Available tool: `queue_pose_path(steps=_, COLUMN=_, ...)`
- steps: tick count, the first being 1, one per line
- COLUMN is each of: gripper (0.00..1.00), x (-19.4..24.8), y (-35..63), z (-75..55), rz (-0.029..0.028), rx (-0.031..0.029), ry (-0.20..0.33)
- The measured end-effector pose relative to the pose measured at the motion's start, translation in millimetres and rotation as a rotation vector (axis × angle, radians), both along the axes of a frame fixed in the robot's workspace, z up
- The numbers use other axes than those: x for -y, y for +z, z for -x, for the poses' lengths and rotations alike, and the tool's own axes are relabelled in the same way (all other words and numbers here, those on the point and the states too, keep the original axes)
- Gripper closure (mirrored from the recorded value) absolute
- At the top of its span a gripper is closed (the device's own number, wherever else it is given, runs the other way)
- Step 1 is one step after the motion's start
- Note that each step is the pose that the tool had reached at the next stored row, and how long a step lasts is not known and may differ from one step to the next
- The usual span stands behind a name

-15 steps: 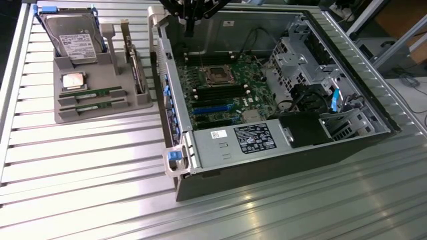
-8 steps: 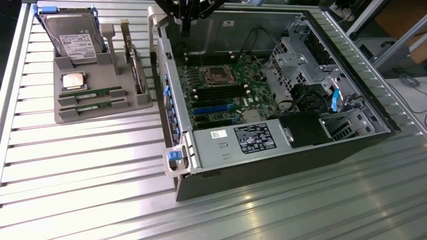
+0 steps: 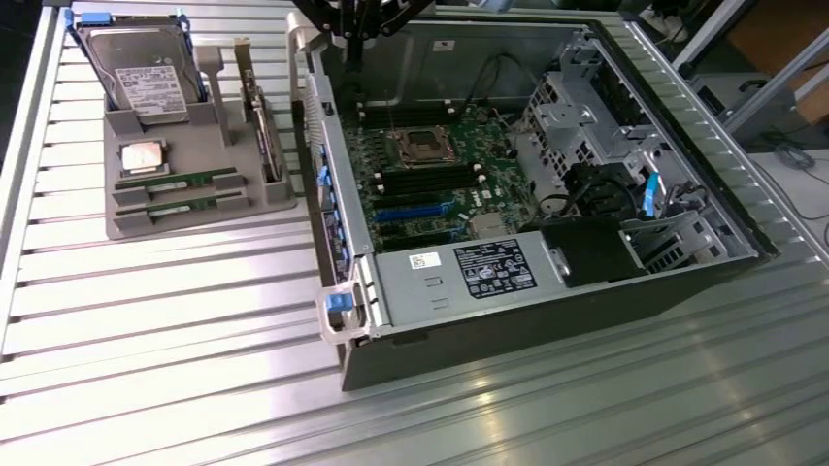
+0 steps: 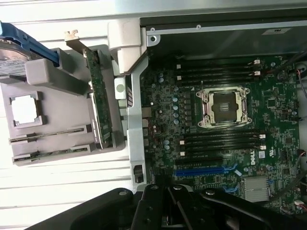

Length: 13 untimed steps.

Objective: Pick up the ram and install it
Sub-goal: 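Reach for the ram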

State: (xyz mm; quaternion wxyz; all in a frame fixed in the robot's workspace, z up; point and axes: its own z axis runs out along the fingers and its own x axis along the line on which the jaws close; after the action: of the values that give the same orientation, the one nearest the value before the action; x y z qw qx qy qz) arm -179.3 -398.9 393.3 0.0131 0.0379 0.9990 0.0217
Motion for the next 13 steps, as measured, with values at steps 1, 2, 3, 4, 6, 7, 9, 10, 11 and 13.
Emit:
queue_pose_path(steps=1, gripper=0.89, x=0.0, y=0.0, z=0.8, rz=-0.0001, rx=0.0, ry=0.0)
queue_pose_path(steps=2, gripper=0.89, x=0.0, y=0.0, z=2.0, rz=0.0001, rx=-0.0001, ry=0.0)
queue_pose_path(steps=3, gripper=0.89, x=0.0, y=0.0, z=2.6, rz=0.0, rx=0.0, ry=0.0)
queue_pose_path(steps=4, gripper=0.89, x=0.0, y=0.0, z=3.3, rz=0.0, rx=0.0, ry=0.0)
queue_pose_path(steps=6, gripper=0.89, x=0.0, y=0.0, z=5.2, rz=-0.0001, rx=0.0, ry=0.0)
queue_pose_path(steps=7, gripper=0.89, x=0.0, y=0.0, z=5.9, rz=0.0, rx=0.0, ry=0.0)
queue_pose_path(steps=9, gripper=0.89, x=0.0, y=0.0, z=7.5, rz=0.0, rx=0.0, ry=0.0)
queue_pose_path(steps=10, gripper=0.89, x=0.0, y=0.0, z=8.6, rz=0.0, rx=0.0, ry=0.0)
queue_pose_path(steps=11, gripper=0.89, x=0.0, y=0.0, z=9.3, rz=0.0, rx=0.0, ry=0.0)
queue_pose_path(steps=13, gripper=0.89, x=0.0, y=0.0, z=10.7, rz=0.0, rx=0.0, ry=0.0)
